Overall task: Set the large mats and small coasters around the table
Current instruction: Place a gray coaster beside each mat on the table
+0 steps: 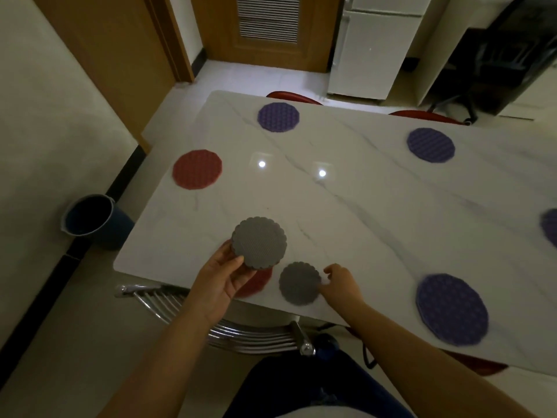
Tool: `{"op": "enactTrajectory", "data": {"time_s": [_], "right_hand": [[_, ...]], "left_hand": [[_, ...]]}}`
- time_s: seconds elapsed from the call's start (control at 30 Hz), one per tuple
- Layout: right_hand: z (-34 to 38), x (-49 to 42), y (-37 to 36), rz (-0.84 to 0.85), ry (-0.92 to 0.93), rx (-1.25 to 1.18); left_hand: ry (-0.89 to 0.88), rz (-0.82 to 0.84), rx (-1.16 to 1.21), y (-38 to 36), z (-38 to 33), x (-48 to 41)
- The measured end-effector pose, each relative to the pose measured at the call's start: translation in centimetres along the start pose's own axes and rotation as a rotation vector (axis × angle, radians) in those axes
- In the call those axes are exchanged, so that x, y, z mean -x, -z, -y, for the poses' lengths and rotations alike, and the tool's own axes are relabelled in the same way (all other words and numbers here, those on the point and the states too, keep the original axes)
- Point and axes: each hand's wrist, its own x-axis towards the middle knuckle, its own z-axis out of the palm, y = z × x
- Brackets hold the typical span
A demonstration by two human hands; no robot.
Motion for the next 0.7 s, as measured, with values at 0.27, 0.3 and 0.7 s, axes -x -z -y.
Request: {"op": "enactTrajectory", "data": {"time_s": [0.27, 0.3, 0.7], "right_hand": [[1.7, 3.2, 7.2, -0.135, 0.236, -0.571], [1.7, 3.7, 8.2, -0.118, 0.263, -0.614], [-8.1, 6.6, 16.7, -0.368, 0.288, -0.509]], "left_hand": [[0.079, 0.161, -0.126, -5.9, 1.2, -2.0], [0.094, 0.177, -0.142, -6.9, 1.6, -2.1], [0.193, 0.276, -0.304, -19.3, 10.3, -1.4]]}}
